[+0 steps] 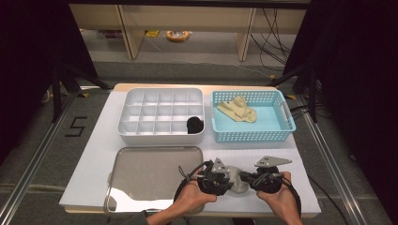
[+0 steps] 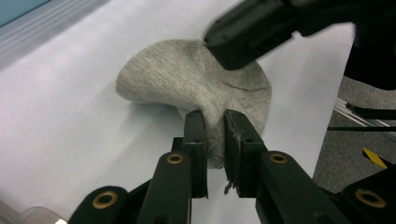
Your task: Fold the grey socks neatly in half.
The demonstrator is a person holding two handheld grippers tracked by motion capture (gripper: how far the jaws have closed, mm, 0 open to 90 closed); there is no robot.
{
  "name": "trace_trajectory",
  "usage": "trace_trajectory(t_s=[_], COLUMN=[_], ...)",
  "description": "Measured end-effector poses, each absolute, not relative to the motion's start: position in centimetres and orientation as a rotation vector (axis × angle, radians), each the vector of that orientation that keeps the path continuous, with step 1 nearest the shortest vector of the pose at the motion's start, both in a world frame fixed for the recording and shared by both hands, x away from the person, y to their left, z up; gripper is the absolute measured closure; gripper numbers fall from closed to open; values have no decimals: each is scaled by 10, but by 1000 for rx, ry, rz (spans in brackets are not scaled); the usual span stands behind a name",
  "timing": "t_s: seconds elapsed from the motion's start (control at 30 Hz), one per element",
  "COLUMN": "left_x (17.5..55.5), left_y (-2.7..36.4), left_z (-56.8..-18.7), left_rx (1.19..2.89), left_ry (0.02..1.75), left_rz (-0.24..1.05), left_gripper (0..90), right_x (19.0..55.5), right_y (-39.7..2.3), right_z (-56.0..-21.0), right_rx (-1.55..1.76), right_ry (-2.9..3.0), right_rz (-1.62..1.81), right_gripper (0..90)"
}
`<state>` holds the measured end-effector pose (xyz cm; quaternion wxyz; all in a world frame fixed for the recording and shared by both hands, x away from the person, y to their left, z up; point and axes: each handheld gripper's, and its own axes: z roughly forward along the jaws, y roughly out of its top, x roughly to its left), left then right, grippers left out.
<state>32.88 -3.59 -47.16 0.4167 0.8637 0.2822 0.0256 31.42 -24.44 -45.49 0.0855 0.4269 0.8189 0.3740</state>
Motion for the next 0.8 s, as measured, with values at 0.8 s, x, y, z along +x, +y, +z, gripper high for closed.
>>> trace_trajectory(t_s=[0.8], left_x=[314], left_y=[-63], left_z=[-471], left_rx=[2183], left_ry=[604], left_rz=[169], left_gripper=[796], right_x=[313], right_y=[-256], right_z=[-474], right_rx=[1367], right_ry=[2451], right_rz=[1109], right_gripper=[877])
